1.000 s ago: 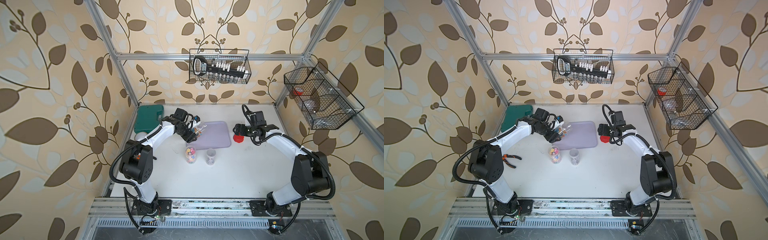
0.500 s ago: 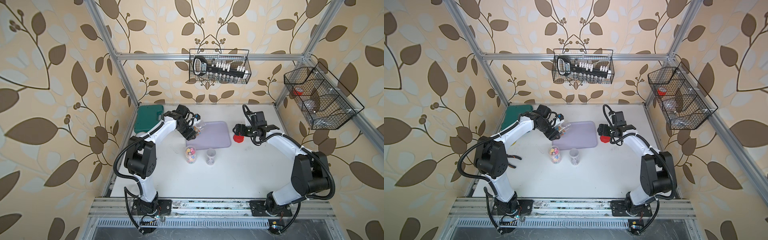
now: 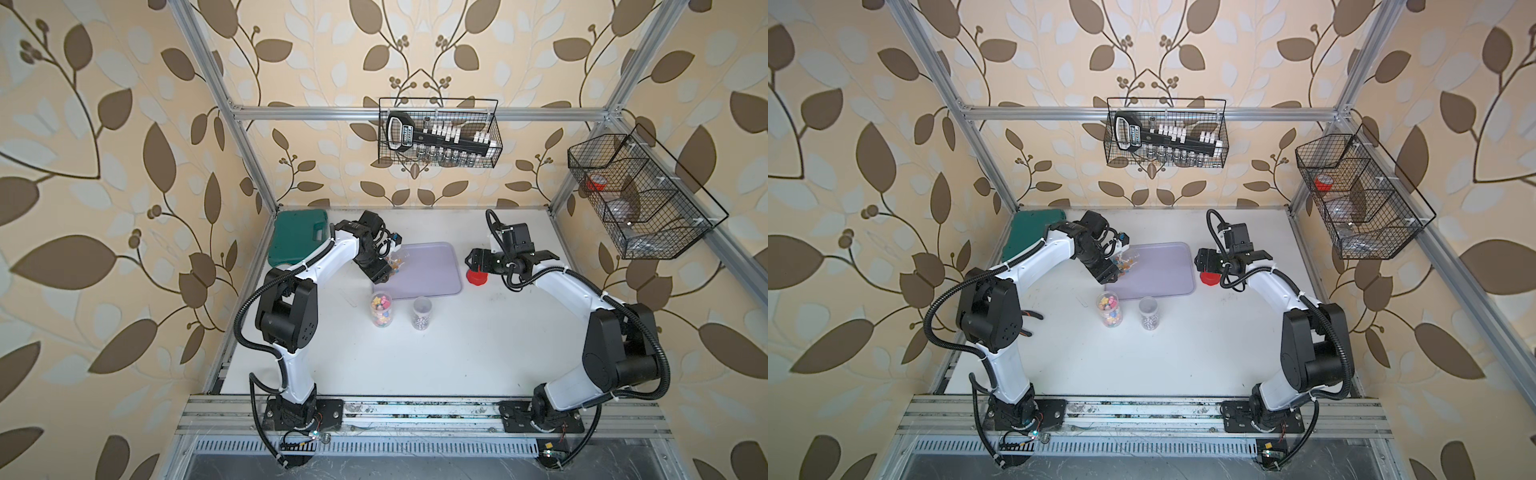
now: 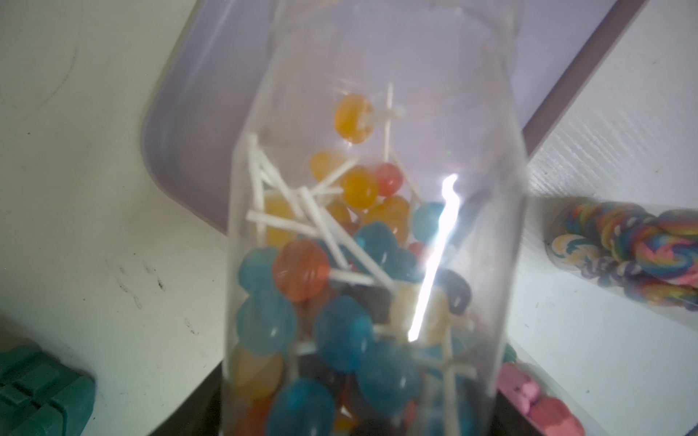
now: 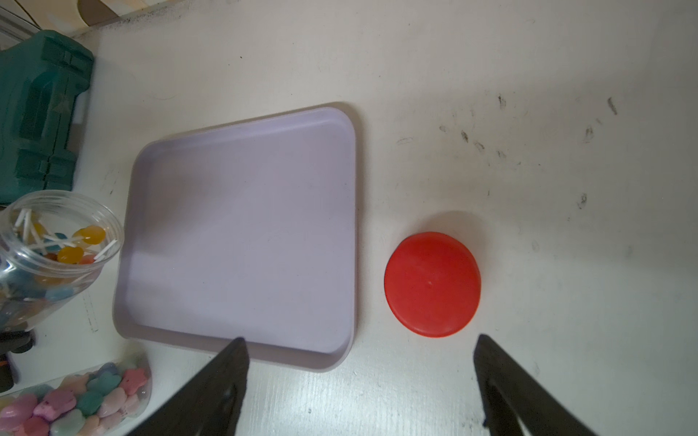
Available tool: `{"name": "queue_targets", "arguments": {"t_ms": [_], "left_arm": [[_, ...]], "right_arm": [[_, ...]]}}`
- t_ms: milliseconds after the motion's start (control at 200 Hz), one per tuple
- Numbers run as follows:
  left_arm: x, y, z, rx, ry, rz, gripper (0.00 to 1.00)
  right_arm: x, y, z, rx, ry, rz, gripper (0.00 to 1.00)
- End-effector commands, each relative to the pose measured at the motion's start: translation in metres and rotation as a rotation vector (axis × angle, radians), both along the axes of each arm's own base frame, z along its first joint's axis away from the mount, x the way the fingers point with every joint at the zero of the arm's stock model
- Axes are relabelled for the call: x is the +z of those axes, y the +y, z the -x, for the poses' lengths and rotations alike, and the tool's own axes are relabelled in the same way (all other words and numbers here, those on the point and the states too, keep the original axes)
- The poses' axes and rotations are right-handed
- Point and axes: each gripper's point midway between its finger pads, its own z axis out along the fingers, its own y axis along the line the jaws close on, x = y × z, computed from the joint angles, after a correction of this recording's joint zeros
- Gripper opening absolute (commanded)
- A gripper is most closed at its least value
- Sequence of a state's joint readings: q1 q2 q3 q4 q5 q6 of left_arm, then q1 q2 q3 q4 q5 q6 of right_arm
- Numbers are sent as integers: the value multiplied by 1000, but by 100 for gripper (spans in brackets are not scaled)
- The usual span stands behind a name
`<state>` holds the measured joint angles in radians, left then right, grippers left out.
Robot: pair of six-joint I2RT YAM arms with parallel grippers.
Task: Pour the candies out of the jar
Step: 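Pour the candies out of the jar onto the tray.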
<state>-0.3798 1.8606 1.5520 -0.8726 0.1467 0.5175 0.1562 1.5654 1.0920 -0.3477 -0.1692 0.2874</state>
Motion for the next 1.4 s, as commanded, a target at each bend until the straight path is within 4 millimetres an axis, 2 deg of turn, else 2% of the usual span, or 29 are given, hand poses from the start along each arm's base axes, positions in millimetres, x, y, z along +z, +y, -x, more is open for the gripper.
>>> {"name": "queue_targets", "arguments": {"t_ms": [0, 255, 875, 1395], "left_arm": [[14, -6, -2, 3, -21, -4, 68], [7, -2, 2, 24, 6, -56, 68], [14, -10, 2, 35, 8, -102, 68], [9, -7, 2, 24, 5, -211, 68]], "right_arm": [[5, 1, 3, 13, -14, -10, 89], [5, -3, 3, 5, -16, 0, 89], [3, -3, 3, 7, -10, -2, 90], [2, -6, 3, 2, -9, 0, 89]]}}
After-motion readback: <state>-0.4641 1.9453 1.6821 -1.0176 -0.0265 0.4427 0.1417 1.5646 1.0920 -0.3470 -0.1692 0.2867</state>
